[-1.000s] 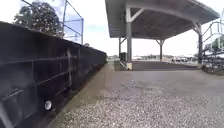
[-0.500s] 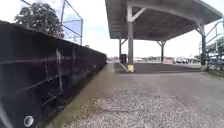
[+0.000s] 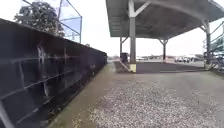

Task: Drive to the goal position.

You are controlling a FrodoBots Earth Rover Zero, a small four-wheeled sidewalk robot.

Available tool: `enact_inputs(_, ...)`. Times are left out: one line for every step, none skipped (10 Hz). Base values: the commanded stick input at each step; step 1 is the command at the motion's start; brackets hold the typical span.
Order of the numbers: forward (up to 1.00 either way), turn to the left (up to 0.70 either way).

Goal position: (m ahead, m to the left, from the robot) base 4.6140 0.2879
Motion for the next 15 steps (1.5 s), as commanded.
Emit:
enact_inputs(0.70,0.00)
enact_inputs(0.70,0.00)
enact_inputs(0.70,0.00)
enact_inputs(0.70,0.00)
enact_inputs(0.70,0.00)
enact_inputs(0.70,0.00)
enact_inputs(0.70,0.00)
enact_inputs(0.70,0.00)
enact_inputs(0.70,0.00)
enact_inputs(0.70,0.00)
enact_inputs(0.70,0.00)
enact_inputs(0.70,0.00)
enact_inputs(0.70,0.00)
enact_inputs(0.70,0.00)
enact_inputs(0.70,0.00)
